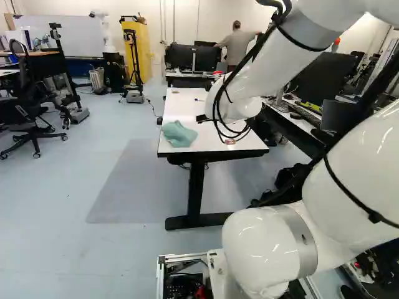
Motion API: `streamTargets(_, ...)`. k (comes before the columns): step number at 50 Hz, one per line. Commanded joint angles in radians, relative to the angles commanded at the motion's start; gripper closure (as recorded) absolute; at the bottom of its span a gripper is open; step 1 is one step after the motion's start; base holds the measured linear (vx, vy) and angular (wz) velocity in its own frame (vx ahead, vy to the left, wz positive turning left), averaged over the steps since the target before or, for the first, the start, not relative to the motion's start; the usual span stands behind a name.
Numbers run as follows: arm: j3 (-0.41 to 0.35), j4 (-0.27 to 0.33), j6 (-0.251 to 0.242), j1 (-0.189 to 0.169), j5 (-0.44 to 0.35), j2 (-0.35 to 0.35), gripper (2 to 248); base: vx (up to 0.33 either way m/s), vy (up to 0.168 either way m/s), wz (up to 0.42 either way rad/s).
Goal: Clean the table with the green towel
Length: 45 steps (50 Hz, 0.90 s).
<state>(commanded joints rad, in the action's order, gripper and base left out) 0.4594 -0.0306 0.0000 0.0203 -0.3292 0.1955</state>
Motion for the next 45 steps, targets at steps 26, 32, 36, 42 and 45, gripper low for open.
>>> streamTargets(26, -0.17, 0.014, 0.0, -0.009, -0.249, 0.038, 3, 0.0, 0.0, 0.0)
streamTargets(32, -0.202, 0.017, 0.0, -0.011, -0.296, 0.046, 3, 0.0, 0.0, 0.0)
streamTargets(36, -0.223, 0.018, 0.0, -0.012, -0.326, 0.05, 3, 0.0, 0.0, 0.0)
streamTargets(42, -0.25, 0.021, 0.0, -0.014, -0.366, 0.056, 3, 0.0, 0.0, 0.0)
streamTargets(45, -0.263, 0.022, 0.0, -0.014, -0.384, 0.059, 3, 0.0, 0.0, 0.0)
